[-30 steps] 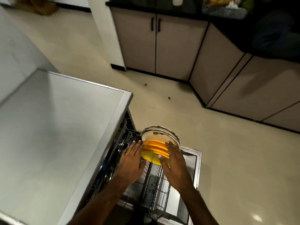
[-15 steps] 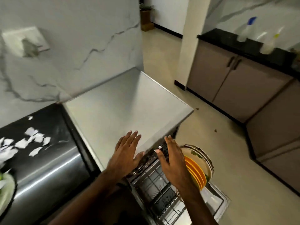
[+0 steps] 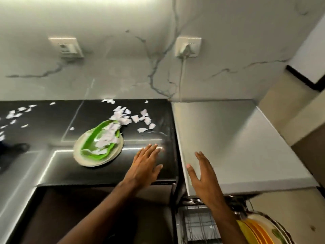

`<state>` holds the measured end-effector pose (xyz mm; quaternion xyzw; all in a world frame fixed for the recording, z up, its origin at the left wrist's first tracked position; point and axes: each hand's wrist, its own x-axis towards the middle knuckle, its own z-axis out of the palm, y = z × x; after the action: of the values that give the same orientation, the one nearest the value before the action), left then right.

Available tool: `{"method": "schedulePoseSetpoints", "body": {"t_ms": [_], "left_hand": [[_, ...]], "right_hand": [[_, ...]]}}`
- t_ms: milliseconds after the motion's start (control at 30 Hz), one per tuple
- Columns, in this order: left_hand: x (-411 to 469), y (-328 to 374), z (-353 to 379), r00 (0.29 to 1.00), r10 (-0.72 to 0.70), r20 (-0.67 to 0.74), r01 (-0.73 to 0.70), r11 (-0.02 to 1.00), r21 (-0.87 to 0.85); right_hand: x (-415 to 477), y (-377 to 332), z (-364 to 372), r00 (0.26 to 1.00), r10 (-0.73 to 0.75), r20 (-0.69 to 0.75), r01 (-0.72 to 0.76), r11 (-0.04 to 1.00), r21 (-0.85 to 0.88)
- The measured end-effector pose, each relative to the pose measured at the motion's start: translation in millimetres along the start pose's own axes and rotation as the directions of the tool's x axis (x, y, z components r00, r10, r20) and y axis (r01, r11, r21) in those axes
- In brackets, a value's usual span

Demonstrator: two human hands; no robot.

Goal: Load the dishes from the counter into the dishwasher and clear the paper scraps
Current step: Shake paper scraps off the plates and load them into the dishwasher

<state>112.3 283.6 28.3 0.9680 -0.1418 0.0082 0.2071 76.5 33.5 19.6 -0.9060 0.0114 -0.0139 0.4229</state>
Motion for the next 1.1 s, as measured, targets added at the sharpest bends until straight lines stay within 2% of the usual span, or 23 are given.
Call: {"method": "schedulePoseSetpoints", "body": {"t_ms": [300,600,933,1100], "left_hand": [[-61,-118,-51,0.968,-0.248,0.041,0.249,0.968,-0.028],[-82,-185,-74,0.916,-0.397,0.058,0.402,0.908,-0.119],[-39,-228,-73,0.838,-0.536,0.098,0.544,0.811,-0.215],[-6,-250,-73,0.747,-0.655,0.116,0.665,0.734,-0.138]], "right_hand": [[22,-85,107,0.978,-0.116,0.174,0.109,0.993,0.047],[33,-135,173,0.967,-0.084,0.241,0.069,0.995,0.068],[75,-149,211,0.932,0.003,0.363,-0.04,0.995,0.093],[123,-161,226,0.92,0.02,0.391,-0.066,0.992,0.105]]}}
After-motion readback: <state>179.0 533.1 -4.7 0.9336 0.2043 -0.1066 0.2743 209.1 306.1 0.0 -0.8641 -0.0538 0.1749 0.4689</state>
